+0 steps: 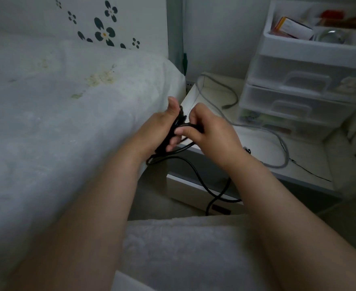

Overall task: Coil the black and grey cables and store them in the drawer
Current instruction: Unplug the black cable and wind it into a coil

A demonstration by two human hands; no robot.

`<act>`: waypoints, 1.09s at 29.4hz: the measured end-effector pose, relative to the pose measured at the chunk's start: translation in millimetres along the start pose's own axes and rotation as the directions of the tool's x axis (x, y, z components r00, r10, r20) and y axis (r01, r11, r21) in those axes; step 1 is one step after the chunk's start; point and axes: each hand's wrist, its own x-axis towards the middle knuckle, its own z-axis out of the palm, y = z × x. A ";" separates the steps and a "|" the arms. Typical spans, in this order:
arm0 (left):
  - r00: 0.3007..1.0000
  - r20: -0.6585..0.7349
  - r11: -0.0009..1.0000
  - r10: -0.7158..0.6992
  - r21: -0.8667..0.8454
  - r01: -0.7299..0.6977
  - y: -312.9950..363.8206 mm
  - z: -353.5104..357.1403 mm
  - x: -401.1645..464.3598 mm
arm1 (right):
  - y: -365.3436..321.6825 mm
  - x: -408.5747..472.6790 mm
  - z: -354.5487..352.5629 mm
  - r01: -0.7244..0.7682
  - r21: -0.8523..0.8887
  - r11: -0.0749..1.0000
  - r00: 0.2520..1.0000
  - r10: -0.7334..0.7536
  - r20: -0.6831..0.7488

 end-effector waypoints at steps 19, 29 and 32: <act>1.000 0.023 0.969 0.002 -0.246 0.004 -0.4 -12.0 -8.0 | 27.1 7.3 -20.7 -0.258 0.212 0.943 0.883 0.141 0.448; 0.990 -0.134 0.992 0.051 -0.105 -0.066 2.8 -24.1 -9.2 | 20.2 3.6 -24.7 -0.290 0.263 0.920 0.923 0.197 0.330; 0.987 -0.128 0.992 0.097 0.088 -0.086 7.7 -22.9 -11.3 | 19.6 5.3 -14.2 -0.266 0.216 0.940 0.946 0.211 0.245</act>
